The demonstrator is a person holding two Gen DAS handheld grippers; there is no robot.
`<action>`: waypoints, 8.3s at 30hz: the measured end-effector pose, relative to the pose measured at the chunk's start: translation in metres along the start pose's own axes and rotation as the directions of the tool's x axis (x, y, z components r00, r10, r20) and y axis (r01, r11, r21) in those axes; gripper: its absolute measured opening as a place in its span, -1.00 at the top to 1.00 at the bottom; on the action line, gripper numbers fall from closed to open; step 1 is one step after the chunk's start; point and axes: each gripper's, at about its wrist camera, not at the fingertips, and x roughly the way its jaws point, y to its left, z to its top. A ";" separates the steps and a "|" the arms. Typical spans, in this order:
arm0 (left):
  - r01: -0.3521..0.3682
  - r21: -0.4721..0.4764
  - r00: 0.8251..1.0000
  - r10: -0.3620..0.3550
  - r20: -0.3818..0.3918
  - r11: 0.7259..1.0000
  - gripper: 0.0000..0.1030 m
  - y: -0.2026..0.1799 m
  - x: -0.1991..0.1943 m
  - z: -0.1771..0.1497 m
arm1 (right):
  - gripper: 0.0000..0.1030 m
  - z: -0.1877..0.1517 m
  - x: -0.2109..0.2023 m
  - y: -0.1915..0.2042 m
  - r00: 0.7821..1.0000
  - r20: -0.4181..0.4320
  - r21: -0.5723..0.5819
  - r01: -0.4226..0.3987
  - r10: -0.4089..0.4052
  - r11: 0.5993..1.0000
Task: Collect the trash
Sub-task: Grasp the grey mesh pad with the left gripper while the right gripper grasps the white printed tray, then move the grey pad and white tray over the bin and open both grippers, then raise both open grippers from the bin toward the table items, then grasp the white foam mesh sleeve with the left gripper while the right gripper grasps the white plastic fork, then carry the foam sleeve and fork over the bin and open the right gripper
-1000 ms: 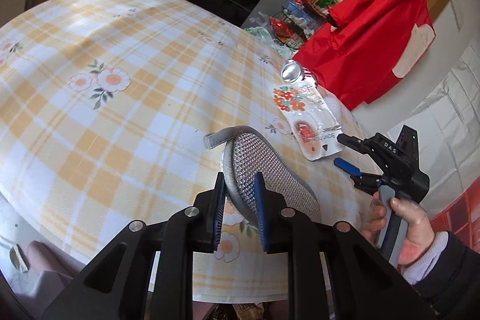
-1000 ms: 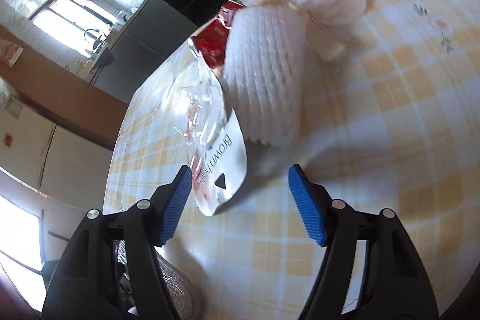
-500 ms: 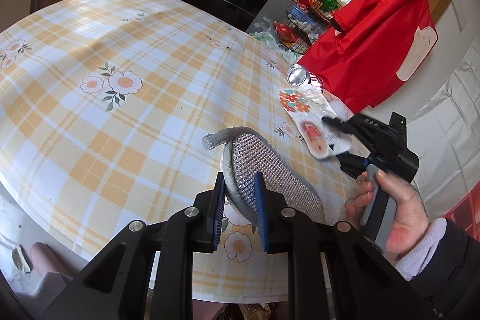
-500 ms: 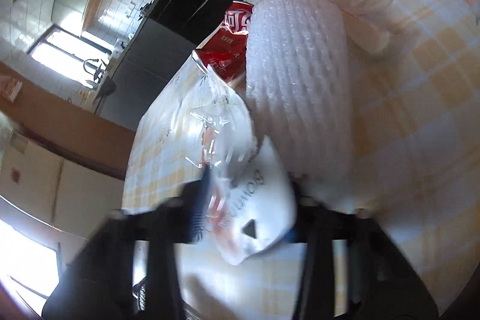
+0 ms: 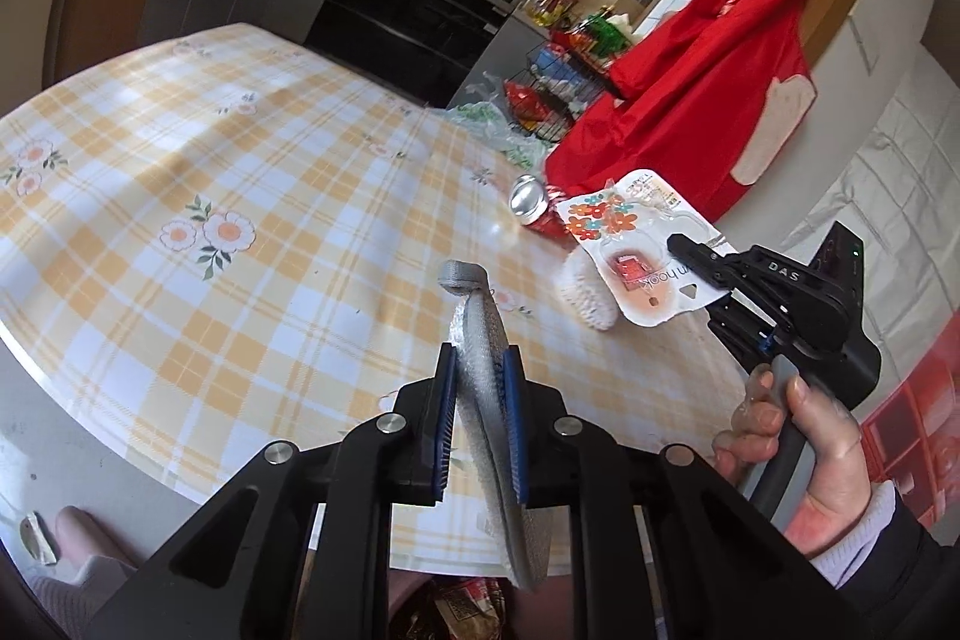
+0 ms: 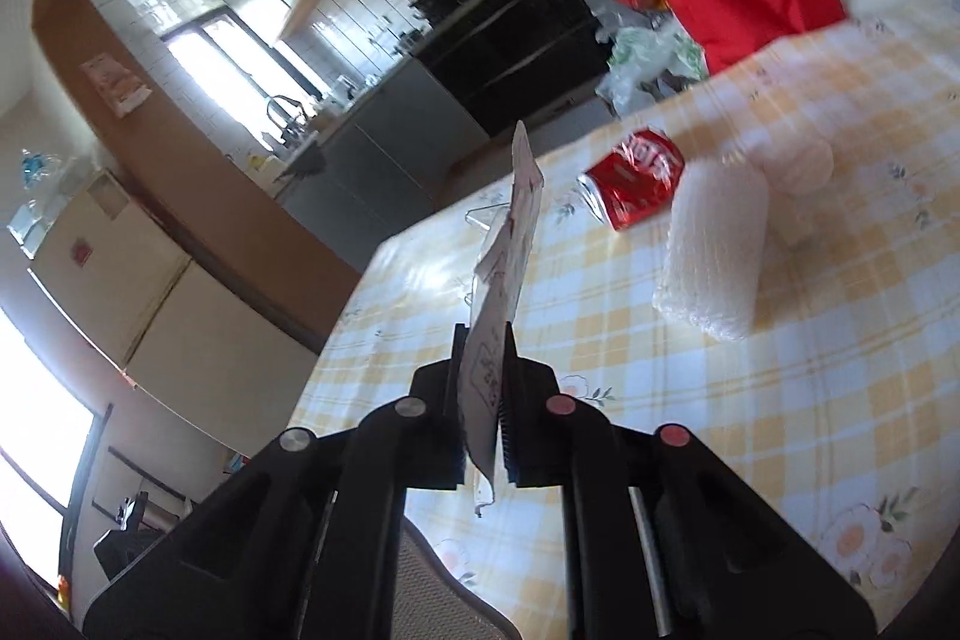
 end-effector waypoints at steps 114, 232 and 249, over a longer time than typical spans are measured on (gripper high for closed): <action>-0.104 0.437 0.984 0.156 -0.083 0.893 -0.88 -0.125 0.063 -0.006 | -0.88 -0.085 -0.159 -0.082 0.920 0.067 -0.205 0.391 -0.386 0.897; -0.056 0.220 0.989 0.084 -0.121 0.974 0.46 -0.071 -0.107 -0.115 | 0.57 -0.216 -0.182 0.021 0.978 -0.153 -0.221 0.107 -0.143 0.969; -0.063 0.218 0.972 0.110 -0.208 0.974 0.43 -0.057 -0.080 -0.130 | -0.84 -0.214 -0.180 0.005 0.962 -0.043 -0.210 0.257 -0.271 0.943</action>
